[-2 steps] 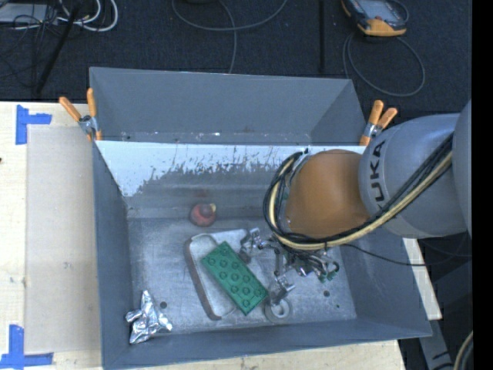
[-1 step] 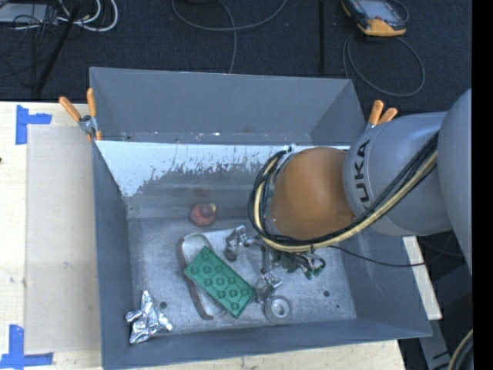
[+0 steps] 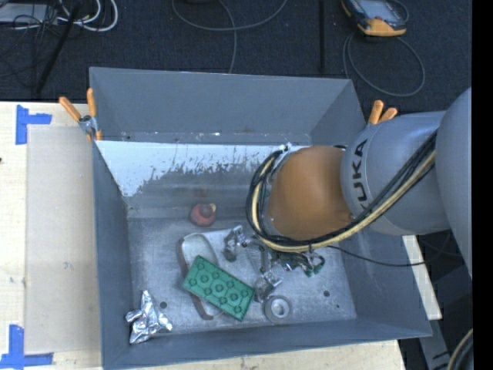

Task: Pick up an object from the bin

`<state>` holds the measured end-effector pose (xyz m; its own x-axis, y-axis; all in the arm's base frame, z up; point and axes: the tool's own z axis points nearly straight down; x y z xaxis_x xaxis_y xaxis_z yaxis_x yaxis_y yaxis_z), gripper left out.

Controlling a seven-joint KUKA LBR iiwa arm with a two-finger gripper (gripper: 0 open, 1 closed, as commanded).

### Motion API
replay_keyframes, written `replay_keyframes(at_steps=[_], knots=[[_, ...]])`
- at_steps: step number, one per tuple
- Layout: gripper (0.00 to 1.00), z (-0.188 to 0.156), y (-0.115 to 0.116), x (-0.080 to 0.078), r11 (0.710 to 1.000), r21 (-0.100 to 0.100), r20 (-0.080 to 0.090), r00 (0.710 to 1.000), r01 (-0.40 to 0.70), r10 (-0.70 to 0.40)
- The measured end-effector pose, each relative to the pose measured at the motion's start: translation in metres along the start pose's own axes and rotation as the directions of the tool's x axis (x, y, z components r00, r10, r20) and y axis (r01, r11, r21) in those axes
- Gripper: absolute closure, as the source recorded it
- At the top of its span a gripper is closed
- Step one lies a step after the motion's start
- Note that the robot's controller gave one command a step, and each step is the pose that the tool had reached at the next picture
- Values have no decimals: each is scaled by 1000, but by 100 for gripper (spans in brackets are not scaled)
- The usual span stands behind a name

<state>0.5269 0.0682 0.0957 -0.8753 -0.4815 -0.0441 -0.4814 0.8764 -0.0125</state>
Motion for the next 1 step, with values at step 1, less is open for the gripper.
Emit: replay_keyframes(at_steps=[1], knots=[[0,0,0,0,1000,0,0,1000,-13,13]])
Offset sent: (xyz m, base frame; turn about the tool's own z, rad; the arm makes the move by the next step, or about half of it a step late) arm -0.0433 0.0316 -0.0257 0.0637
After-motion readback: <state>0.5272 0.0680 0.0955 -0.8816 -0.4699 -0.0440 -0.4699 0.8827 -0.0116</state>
